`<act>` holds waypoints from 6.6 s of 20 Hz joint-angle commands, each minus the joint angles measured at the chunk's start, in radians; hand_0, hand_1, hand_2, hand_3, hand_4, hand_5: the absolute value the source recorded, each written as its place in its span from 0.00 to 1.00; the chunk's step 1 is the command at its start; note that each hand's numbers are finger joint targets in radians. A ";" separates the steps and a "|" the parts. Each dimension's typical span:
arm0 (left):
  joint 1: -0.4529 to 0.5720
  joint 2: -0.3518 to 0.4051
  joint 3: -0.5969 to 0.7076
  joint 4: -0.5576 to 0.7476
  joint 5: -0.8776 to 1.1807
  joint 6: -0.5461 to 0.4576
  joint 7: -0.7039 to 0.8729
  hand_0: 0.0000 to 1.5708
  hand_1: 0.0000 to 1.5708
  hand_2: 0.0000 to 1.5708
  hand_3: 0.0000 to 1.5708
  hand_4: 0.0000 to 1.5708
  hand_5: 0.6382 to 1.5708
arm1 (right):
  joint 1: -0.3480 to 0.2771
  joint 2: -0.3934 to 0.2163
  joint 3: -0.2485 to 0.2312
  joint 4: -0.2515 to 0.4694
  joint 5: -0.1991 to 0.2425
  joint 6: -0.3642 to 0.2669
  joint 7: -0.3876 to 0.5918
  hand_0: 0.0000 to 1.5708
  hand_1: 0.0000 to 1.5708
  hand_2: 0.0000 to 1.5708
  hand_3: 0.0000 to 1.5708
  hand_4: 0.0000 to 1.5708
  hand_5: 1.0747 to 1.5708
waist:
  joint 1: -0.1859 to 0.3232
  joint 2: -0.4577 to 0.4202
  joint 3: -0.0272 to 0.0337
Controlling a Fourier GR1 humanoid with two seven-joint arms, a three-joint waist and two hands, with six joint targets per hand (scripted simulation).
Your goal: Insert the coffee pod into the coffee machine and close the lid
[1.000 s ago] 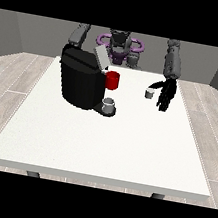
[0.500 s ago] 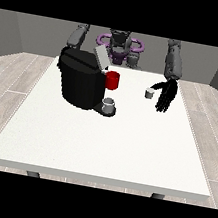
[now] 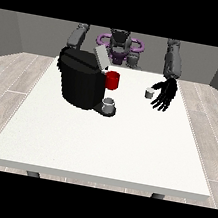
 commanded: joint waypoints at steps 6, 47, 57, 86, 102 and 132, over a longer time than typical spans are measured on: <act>0.022 -0.115 -0.095 -0.007 -0.090 0.030 -0.006 0.77 0.77 0.78 0.71 0.00 1.00 | -0.010 0.006 -0.028 0.095 -0.014 -0.012 -0.017 0.00 0.00 0.00 0.00 0.20 1.00 | 0.029 -0.049 -0.0116; -0.207 -0.216 0.027 -0.107 -0.010 -0.221 0.157 0.88 0.88 0.90 0.87 0.38 1.00 | 0.073 -0.050 -0.035 0.264 -0.021 0.035 -0.104 0.00 0.00 0.00 0.00 0.20 1.00 | 0.061 -0.267 -0.0115; -0.361 -0.255 0.087 -0.135 0.014 -0.164 0.247 0.89 0.89 0.91 0.87 0.42 1.00 | -0.038 -0.075 -0.057 0.243 -0.051 0.045 -0.061 0.00 0.00 0.00 0.00 0.14 1.00 | 0.005 -0.181 -0.0117; -0.632 -0.031 0.210 0.001 0.055 -0.171 0.250 0.91 0.91 0.93 0.85 0.40 1.00 | -0.191 -0.145 -0.043 0.298 -0.074 0.218 -0.141 0.00 0.00 0.00 0.00 0.12 1.00 | -0.107 0.080 -0.0115; -0.654 -0.075 0.208 0.010 0.033 -0.052 0.251 0.90 0.90 0.92 0.87 0.40 1.00 | -0.260 -0.130 -0.059 0.363 -0.082 0.217 -0.175 0.00 0.00 0.00 0.00 0.22 1.00 | -0.130 0.134 -0.0113; 0.333 -0.302 0.324 0.024 0.369 -0.308 -0.219 0.00 0.00 0.00 0.00 0.21 1.00 | 0.198 0.050 0.294 -0.083 0.068 0.047 -0.034 0.00 0.00 0.00 0.00 0.13 1.00 | 0.055 -0.625 -0.0130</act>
